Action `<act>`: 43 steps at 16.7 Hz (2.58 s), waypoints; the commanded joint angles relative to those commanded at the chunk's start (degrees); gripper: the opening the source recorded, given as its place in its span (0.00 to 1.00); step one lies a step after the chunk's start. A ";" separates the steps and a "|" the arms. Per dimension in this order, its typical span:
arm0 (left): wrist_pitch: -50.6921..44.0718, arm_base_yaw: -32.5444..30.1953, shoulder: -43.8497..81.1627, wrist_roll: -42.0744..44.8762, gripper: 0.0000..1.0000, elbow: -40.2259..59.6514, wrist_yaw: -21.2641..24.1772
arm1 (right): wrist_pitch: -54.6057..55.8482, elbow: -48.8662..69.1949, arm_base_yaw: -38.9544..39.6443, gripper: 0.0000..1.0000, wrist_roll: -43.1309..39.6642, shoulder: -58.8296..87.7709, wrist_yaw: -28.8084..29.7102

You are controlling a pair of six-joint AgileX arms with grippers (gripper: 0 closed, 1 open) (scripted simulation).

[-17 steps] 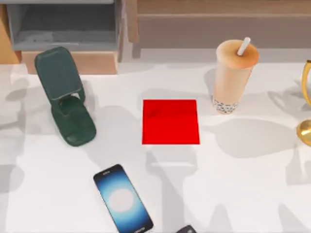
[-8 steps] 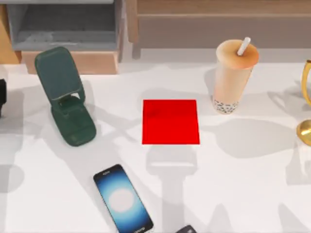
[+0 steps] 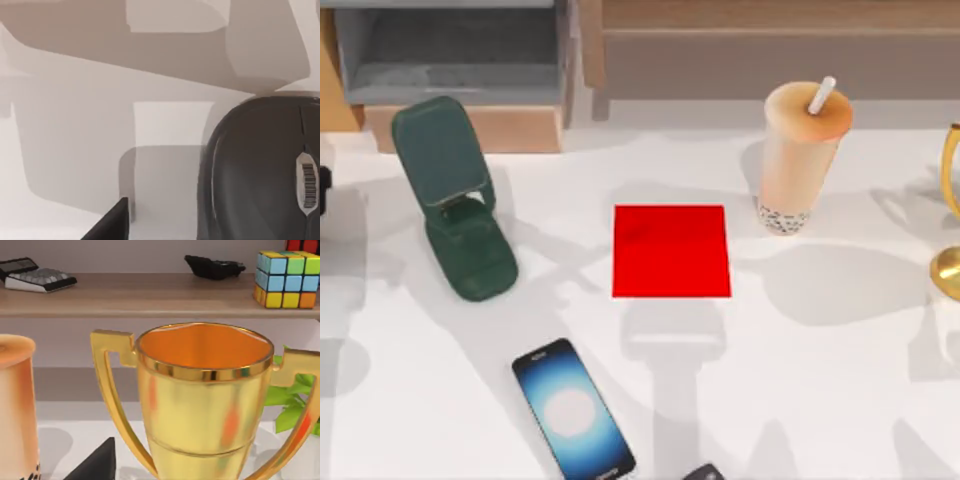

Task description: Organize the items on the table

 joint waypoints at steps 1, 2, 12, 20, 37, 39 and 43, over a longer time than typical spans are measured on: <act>0.00 0.00 0.00 0.00 0.62 0.00 0.00 | 0.00 0.00 0.00 1.00 0.00 0.00 0.00; 0.00 0.00 0.00 0.00 0.55 0.00 0.00 | 0.00 0.00 0.00 1.00 0.00 0.00 0.00; 0.00 0.00 0.00 0.00 0.00 0.00 0.00 | 0.00 0.00 0.00 1.00 0.00 0.00 0.00; -0.87 -0.39 -0.15 0.08 0.00 0.67 0.03 | 0.00 0.00 0.00 1.00 0.00 0.00 0.00; -20.18 -0.53 -4.76 0.03 0.00 15.57 -0.15 | 0.00 0.00 0.00 1.00 0.00 0.00 0.00; -21.02 -1.79 -5.36 0.20 0.00 17.34 -0.12 | 0.00 0.00 0.00 1.00 0.00 0.00 0.00; -23.71 -10.12 -7.57 -1.38 0.00 26.83 0.19 | 0.00 0.00 0.00 1.00 0.00 0.00 0.00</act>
